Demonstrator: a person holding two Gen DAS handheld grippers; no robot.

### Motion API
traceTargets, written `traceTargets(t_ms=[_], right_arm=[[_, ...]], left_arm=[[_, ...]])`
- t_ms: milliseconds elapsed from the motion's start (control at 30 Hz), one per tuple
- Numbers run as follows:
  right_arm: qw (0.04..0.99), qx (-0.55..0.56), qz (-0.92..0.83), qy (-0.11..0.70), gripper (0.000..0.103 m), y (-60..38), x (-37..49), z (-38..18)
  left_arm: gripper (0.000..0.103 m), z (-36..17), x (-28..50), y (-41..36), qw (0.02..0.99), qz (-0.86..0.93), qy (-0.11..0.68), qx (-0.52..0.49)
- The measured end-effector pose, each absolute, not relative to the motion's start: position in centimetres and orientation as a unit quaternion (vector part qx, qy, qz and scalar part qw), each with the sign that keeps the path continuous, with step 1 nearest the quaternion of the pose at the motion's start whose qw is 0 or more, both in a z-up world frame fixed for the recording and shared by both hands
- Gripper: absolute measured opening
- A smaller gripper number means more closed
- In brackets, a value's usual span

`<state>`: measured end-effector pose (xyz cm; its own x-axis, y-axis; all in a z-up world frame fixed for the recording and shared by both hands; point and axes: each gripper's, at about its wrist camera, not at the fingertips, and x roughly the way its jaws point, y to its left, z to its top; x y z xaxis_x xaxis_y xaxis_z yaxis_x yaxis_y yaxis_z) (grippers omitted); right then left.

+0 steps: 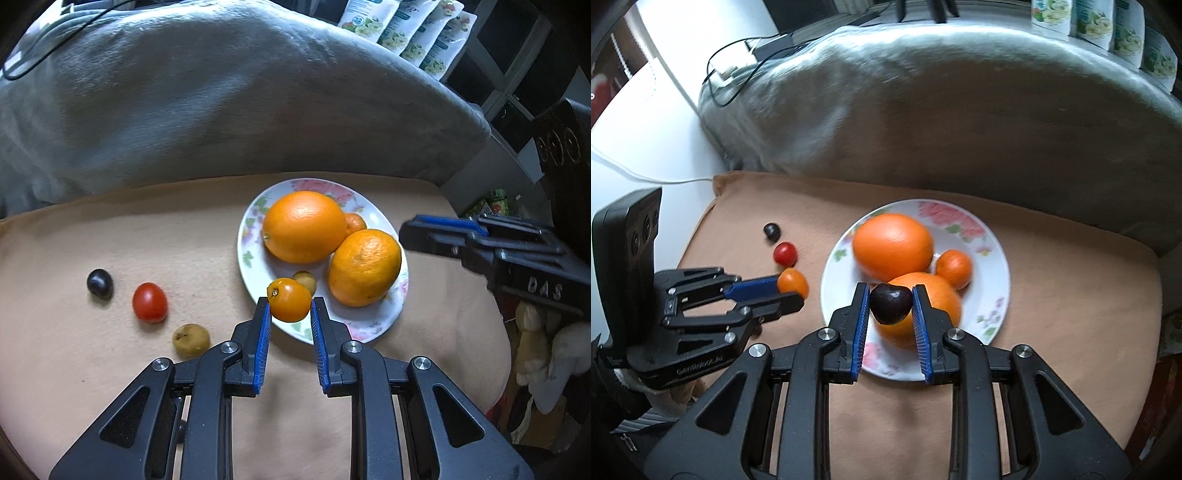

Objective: Organize fruits
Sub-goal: 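Carry the kumquat and dark cherry onto the plate and open both grippers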

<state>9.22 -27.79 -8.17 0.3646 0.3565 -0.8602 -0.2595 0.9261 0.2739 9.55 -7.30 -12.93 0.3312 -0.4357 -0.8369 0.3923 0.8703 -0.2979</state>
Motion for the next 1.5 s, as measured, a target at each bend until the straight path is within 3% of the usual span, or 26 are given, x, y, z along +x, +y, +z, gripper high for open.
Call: traceTargets(t_ms=[1200, 1333, 1500], right_arm=[[0.819, 0.042, 0.192, 0.539, 0.025, -29.8, 15.1, -10.1], [0.822, 0.045, 0.194, 0.533, 0.053, -29.8, 15.0, -9.8], [0.823, 0.046, 0.196, 0.531, 0.054, -29.7, 15.1, -9.6]], left_arm=[[0.02, -13.1, 10.2, -10.2, 0.804, -0.272, 0.529, -0.003], [0.021, -13.1, 10.2, -10.3, 0.804, -0.273, 0.528, 0.0], [0.021, -13.1, 10.2, -10.3, 0.804, -0.271, 0.529, 0.001]])
